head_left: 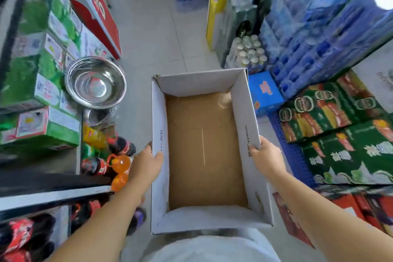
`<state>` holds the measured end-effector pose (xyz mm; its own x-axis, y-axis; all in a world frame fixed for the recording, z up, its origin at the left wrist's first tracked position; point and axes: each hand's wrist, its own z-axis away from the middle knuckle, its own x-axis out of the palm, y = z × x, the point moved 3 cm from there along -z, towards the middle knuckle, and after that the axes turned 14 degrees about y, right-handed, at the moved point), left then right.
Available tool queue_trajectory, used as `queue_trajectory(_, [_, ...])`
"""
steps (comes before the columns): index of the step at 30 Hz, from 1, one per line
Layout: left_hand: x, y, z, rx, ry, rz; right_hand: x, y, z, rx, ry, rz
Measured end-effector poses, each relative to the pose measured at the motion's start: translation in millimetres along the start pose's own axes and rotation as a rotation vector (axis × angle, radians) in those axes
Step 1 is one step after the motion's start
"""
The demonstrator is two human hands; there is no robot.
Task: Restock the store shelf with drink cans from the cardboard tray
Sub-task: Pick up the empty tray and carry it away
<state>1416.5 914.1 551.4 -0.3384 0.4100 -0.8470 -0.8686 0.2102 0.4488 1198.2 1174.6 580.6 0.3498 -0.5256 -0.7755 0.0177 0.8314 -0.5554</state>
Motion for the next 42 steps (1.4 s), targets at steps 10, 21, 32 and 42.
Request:
queue_trajectory(10, [-19.2, 124.9, -243.7, 0.078, -0.027, -0.044, 42.4, -157.2, -199.6, 0.033, 0.065, -0.020])
queue_trajectory(21, [-46.0, 258.1, -489.9, -0.022, 0.024, -0.002, 74.1, -350.8, -439.3, 0.009, -0.022, -0.011])
queue_trajectory(32, [-64.6, 381.9, -806.2, 0.104, -0.026, -0.048, 149.8, -535.8, -652.2, 0.130, 0.042, -0.081])
queue_trajectory(42, [-58.3, 543.3, -1049.4, 0.300, -0.092, -0.172, 187.9, -648.3, -835.4, 0.285, 0.167, -0.186])
